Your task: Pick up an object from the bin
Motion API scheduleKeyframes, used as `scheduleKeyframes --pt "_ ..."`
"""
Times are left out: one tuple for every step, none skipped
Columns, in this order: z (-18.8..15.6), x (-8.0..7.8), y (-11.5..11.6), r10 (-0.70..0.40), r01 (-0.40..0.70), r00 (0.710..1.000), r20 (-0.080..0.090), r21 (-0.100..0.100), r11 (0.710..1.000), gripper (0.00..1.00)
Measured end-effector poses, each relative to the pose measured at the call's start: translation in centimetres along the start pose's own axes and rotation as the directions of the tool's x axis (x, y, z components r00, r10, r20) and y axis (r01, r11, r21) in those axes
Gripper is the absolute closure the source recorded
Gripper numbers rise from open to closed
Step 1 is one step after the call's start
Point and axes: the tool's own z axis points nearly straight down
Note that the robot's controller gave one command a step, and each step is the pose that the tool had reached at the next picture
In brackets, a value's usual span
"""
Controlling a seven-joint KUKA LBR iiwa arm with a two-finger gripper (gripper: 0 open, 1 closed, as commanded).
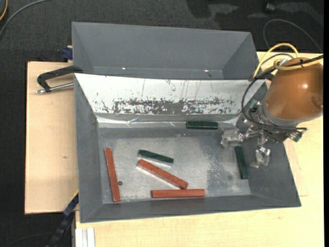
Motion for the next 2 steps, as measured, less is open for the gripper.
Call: scheduleKeyframes --pt "3.0 -0.4 0.3 -0.473 0.473 0.881 0.007 -0.005 0.881 0.0" --pt "3.0 -1.5 1.8 -0.76 0.76 0.65 0.004 -0.007 0.65 0.0"
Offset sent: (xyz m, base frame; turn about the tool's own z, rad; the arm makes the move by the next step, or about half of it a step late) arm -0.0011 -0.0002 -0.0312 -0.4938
